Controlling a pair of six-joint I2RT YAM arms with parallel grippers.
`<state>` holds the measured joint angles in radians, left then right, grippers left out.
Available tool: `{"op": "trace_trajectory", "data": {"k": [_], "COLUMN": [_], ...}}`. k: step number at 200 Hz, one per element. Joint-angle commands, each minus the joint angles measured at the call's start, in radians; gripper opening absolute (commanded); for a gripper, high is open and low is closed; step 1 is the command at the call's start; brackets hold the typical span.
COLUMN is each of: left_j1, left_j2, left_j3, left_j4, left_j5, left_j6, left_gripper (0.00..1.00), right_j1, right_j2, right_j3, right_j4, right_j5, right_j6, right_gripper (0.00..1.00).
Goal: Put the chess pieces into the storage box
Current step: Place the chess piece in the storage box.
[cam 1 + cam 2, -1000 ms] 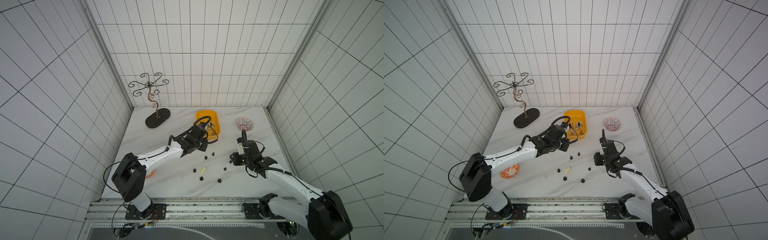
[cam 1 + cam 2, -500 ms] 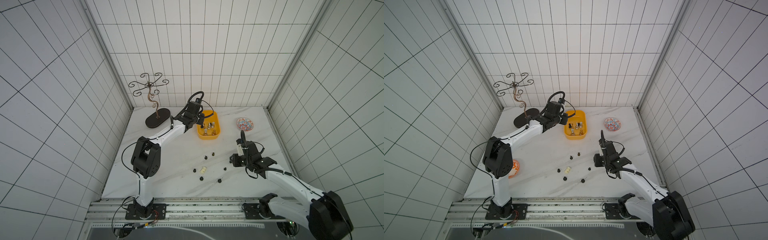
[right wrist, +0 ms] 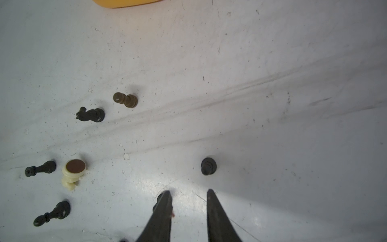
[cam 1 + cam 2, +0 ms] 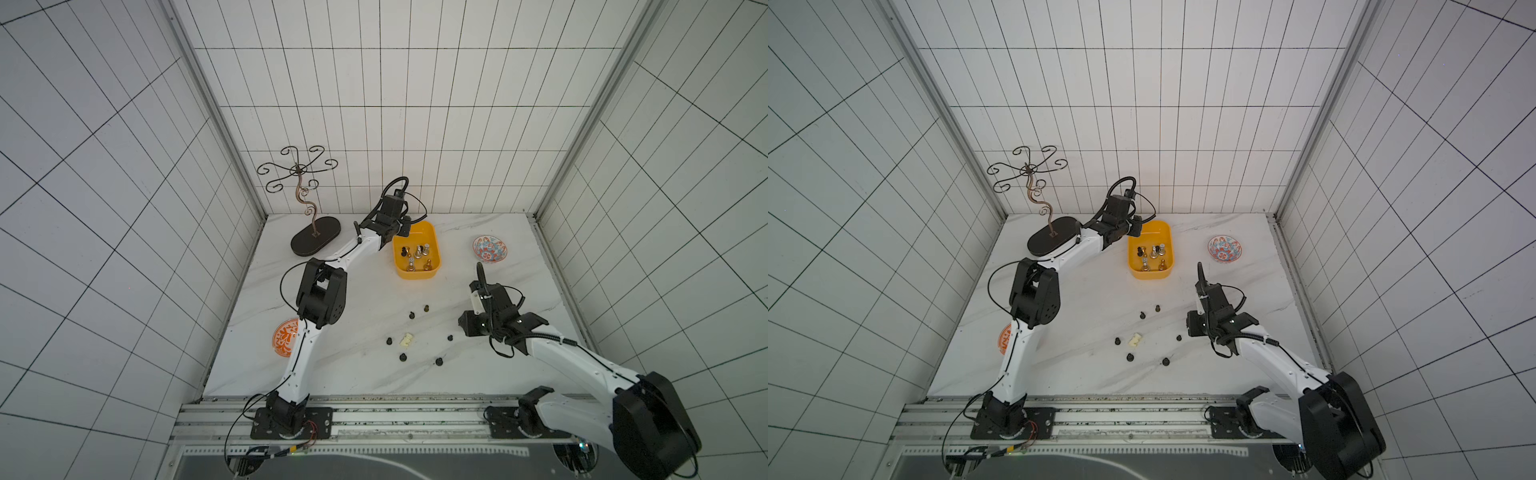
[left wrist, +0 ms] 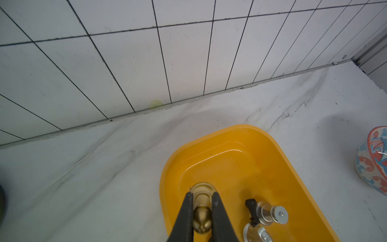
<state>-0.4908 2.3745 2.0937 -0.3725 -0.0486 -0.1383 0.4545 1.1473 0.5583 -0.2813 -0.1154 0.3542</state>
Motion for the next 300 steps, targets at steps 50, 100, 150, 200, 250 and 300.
{"op": "trace_trajectory", "data": {"k": [50, 100, 150, 200, 250, 300], "left_j1": [0.001, 0.000, 0.001, 0.001, 0.000, 0.002], "left_j2": [0.088, 0.095, 0.050, -0.085, -0.326, -0.516], "left_j3": [0.037, 0.036, 0.022, -0.085, -0.365, -0.596], "left_j4": [0.055, 0.064, 0.068, 0.111, 0.208, 0.225], "left_j5": [0.039, 0.045, 0.055, 0.099, 0.097, 0.109], "left_j6": [-0.060, -0.077, -0.076, -0.071, -0.059, -0.072], "left_gripper": [0.18, 0.22, 0.22, 0.24, 0.26, 0.27], "right_j1": [0.015, 0.018, 0.024, 0.032, 0.032, 0.033], "right_j2": [0.009, -0.013, -0.029, -0.041, -0.042, -0.018], "right_j3": [0.055, 0.051, 0.051, 0.071, 0.098, 0.111], "right_j4": [-0.021, -0.023, -0.051, -0.065, -0.082, -0.098], "right_j5": [-0.007, 0.005, 0.012, 0.033, 0.067, 0.136], "right_j6": [0.002, 0.006, 0.015, 0.008, 0.002, 0.015], "right_gripper": [0.30, 0.30, 0.30, 0.30, 0.30, 0.30]}}
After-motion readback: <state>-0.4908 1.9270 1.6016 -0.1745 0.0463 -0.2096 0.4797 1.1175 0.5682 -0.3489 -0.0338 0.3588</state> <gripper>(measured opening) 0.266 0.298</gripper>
